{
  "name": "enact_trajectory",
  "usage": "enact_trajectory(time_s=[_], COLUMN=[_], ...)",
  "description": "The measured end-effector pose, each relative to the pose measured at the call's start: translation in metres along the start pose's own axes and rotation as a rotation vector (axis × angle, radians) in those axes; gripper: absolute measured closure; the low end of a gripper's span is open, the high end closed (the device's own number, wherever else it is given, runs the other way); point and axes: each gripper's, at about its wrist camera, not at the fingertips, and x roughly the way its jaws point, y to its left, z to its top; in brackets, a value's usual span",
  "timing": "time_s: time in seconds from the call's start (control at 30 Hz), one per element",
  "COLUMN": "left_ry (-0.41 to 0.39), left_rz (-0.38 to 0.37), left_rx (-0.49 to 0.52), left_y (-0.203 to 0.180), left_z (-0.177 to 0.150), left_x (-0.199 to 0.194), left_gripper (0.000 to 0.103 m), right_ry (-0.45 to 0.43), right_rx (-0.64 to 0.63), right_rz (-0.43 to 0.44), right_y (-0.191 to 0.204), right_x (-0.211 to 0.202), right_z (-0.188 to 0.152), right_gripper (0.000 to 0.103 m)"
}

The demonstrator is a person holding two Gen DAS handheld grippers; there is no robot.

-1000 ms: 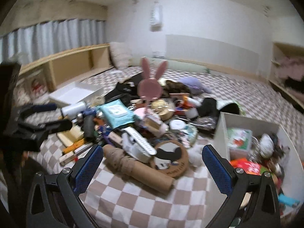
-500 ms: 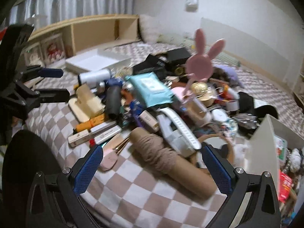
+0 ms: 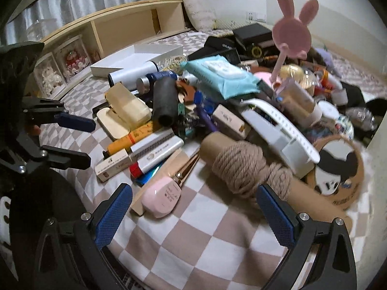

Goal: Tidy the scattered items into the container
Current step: 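Lower the left tool onto the small white box and close it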

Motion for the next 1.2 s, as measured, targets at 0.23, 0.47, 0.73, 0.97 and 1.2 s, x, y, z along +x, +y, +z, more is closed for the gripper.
enact_trajectory(time_s=[0.23, 0.47, 0.73, 0.97, 1.2], left_ry=[0.202, 0.222, 0.228, 0.192, 0.213], left_rz=[0.079, 0.017, -0.049, 0.039, 0.030], left_rx=[0.072, 0.042, 0.113, 0.037, 0.083], left_y=[-0.009, -0.013, -0.038, -0.008, -0.006], left_z=[-0.008, -0.012, -0.008, 0.000, 0.006], left_x=[0.037, 0.044, 0.046, 0.037, 0.047], left_gripper=[0.067, 0.067, 0.067, 0.034, 0.034], right_ry=[-0.008, -0.021, -0.045, -0.043, -0.032], right_rx=[0.115, 0.190, 0.243, 0.311, 0.292], right_rz=[0.047, 0.086, 0.104, 0.138, 0.142], right_y=[-0.022, -0.034, -0.044, -0.056, -0.051], right_x=[-0.005, -0.010, -0.015, -0.015, -0.012], right_z=[-0.005, -0.008, -0.008, -0.009, -0.010], right_gripper=[0.001, 0.001, 0.001, 0.001, 0.001])
